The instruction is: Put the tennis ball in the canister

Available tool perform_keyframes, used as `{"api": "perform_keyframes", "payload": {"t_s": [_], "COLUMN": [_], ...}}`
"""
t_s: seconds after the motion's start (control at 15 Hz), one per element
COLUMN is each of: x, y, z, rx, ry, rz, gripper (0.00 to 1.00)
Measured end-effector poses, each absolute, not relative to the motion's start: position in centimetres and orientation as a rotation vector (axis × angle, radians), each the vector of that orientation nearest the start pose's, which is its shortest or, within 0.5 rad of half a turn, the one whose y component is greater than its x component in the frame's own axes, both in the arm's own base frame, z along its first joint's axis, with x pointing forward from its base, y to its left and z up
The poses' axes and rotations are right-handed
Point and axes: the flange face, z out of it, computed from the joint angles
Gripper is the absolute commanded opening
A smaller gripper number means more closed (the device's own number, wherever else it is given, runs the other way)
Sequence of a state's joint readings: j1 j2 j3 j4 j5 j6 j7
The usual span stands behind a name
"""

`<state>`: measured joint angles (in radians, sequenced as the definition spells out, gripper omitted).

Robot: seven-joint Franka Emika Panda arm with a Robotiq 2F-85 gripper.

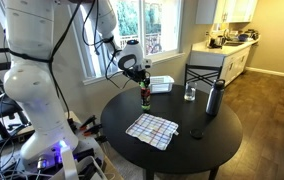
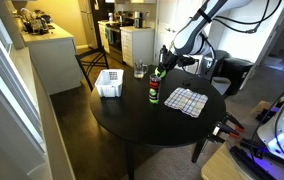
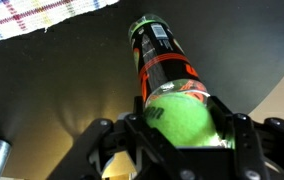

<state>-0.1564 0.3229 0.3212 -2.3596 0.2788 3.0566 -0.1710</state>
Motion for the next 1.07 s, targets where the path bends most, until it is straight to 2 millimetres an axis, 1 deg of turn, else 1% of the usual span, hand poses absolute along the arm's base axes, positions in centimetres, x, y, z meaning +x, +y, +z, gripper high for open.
{"api": "perform_keyframes", "payload": {"t_s": [0.33, 0.73, 0.8, 1.0, 1.07], "x": [54.1, 54.1, 54.1, 54.1, 54.1], "y": [6.8, 7.0, 7.0, 6.8, 6.7], "z": [23.4, 22.3, 22.1, 21.8, 21.7], "rx": [-2.881, -2.841, -2.835, -2.825, -2.823], "ry": [-0.082, -0.092, -0.097, -0.09, -0.086], "rz": [-0.638, -0.649, -0.653, -0.655, -0.652], "gripper": [0.39, 0.39, 0.88, 0.98, 1.0]}}
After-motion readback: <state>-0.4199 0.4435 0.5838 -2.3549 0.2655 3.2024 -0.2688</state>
